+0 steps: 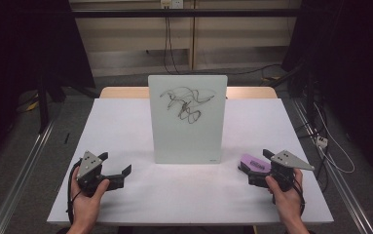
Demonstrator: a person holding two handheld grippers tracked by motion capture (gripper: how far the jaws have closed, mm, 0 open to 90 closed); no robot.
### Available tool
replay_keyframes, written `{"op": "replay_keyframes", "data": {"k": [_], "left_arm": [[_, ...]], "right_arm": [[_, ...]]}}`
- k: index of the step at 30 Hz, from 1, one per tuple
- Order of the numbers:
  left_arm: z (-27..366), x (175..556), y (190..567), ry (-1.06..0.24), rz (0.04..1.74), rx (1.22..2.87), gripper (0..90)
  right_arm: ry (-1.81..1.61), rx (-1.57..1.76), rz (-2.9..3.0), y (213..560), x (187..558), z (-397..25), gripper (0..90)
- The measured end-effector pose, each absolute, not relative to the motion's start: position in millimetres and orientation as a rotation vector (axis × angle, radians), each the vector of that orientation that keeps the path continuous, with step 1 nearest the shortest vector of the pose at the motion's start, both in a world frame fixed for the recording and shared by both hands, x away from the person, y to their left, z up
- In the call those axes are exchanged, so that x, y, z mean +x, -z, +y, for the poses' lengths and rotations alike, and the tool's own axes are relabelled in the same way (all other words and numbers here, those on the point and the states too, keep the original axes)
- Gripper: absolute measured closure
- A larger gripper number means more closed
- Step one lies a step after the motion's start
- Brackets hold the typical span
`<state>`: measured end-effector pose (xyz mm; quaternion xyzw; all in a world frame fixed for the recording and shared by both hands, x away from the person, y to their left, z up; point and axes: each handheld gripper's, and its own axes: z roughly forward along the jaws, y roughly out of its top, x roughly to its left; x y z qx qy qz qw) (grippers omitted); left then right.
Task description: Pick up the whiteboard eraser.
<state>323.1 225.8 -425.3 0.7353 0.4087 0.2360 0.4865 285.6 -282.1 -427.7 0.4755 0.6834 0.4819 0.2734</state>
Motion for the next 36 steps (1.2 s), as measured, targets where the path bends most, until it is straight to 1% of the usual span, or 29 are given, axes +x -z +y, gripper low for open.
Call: {"op": "replay_keyframes", "data": {"k": [14,17,19,36], "left_arm": [[224,323,427,-0.581,0.992,1.808,4.7],[223,322,426,-0.606,0.973,1.839,4.7],[221,322,427,-0.584,0.972,1.834,4.7],[217,322,427,-0.573,0.955,1.858,4.7]], "right_arm": [[-1.308,1.251,1.917,426,286,-280,4.9],[-1.312,1.244,1.931,426,287,-280,4.9],[-1.314,1.243,1.937,426,287,-280,4.6],[-1.197,1.263,2.020,423,295,-292,5.3]]}}
